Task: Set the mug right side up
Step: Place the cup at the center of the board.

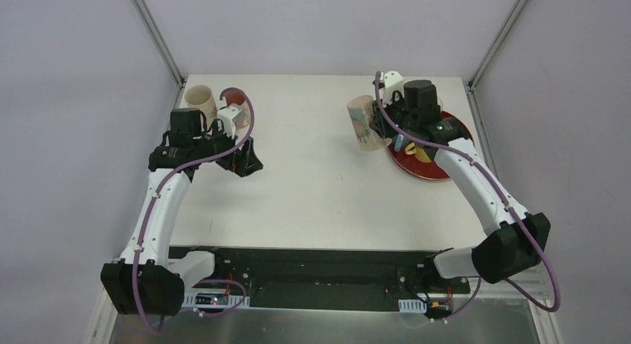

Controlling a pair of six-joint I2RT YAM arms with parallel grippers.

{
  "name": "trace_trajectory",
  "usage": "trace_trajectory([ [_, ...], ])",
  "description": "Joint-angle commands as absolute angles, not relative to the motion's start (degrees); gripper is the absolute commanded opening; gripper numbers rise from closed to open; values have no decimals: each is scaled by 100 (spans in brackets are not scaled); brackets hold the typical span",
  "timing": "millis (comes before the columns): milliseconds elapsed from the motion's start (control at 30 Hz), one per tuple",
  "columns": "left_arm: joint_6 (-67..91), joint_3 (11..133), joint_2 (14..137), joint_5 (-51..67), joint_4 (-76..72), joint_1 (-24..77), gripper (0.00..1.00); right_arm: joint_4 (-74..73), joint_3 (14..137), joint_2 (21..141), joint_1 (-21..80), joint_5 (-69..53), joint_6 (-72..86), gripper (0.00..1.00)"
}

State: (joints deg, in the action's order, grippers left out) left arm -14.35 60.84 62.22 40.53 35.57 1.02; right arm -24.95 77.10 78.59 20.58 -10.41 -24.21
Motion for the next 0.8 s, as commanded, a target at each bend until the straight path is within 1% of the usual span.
trace_trajectory([
  [0,-1435,6000,6058,4201,3419,44,99,-1193,7563,7809,2529,-801,-2217,0],
  [233,-1479,5955,6017,4132,3418,44,99,-59,6961,8050,3041,-644,-1940,0],
  [333,-1493,5934,6004,4090,3415,44,99,662,6599,8107,3141,-509,-1816,0],
  [700,-1495,5960,6065,4088,3410,44,99,2221,5354,8295,3176,-38,-1537,0],
  [767,-1502,5974,6095,4096,3410,44,99,2448,5169,8328,3176,308,-1510,0],
])
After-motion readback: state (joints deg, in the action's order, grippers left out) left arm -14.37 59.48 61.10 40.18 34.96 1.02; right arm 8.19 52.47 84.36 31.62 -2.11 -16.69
